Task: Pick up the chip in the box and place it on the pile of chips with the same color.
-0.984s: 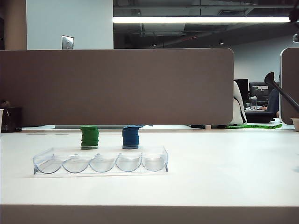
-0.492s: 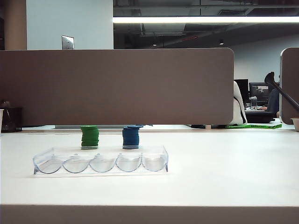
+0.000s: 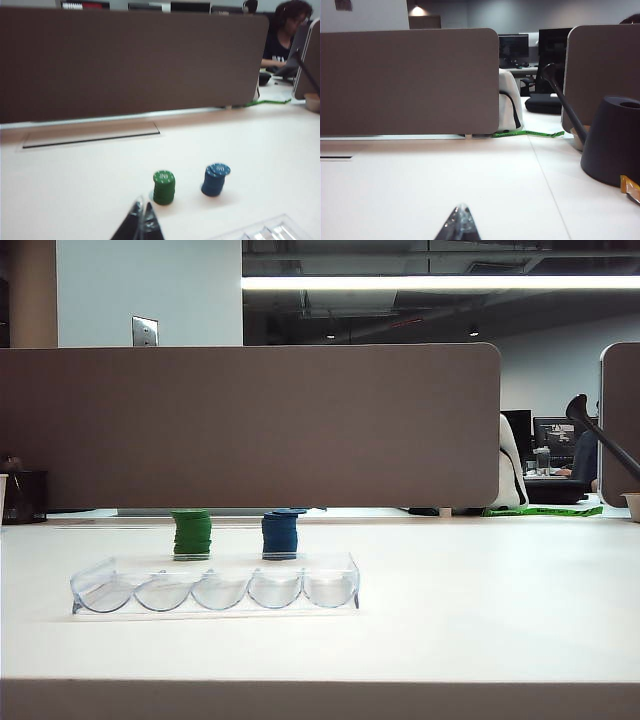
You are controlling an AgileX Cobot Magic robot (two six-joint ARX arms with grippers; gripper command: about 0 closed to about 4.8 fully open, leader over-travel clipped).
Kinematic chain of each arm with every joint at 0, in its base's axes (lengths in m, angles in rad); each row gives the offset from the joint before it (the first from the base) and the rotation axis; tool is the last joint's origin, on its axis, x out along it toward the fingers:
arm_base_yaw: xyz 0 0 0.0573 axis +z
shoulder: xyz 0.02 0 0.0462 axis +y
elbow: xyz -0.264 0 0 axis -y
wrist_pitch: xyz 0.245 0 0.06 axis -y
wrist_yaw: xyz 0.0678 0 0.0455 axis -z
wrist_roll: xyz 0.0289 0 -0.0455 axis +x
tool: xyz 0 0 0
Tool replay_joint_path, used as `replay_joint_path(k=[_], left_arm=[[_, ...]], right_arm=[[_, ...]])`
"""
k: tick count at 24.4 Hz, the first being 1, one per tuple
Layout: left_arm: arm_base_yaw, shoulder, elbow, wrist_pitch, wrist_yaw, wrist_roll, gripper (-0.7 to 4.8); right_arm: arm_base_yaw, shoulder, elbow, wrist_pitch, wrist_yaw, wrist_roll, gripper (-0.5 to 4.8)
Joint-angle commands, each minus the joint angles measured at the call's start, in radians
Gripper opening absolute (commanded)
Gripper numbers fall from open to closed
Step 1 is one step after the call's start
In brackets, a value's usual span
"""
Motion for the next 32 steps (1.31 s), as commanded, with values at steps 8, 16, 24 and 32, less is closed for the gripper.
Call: replay_joint_path(k=[8,16,24,32], left_arm=[[-0.001,0.0,-0.126,0.116,-0.073,-0.004,-0.06],[-0.001,0.0,-0.219,0.189,-0.148,0.008,-0.06],[-0.001,0.0,-0.284,0.194,-0.148,0.054,-0.06],[0.0,0.0,-0.285,0.256,-0.176,0.095,-0.06]], right_arm=[[0.006,0.002,-0.023,-0.057,-0.021,-0.024,-0.05],[0.005,0.003,-0.039,-0.046,0.023,-0.024,-0.05],[0.005,0.003,-0.039,-0.088,0.019,-0.02,-0.05],[0.005,0.003,-0.039,-0.115,0.019,-0.012,-0.05]])
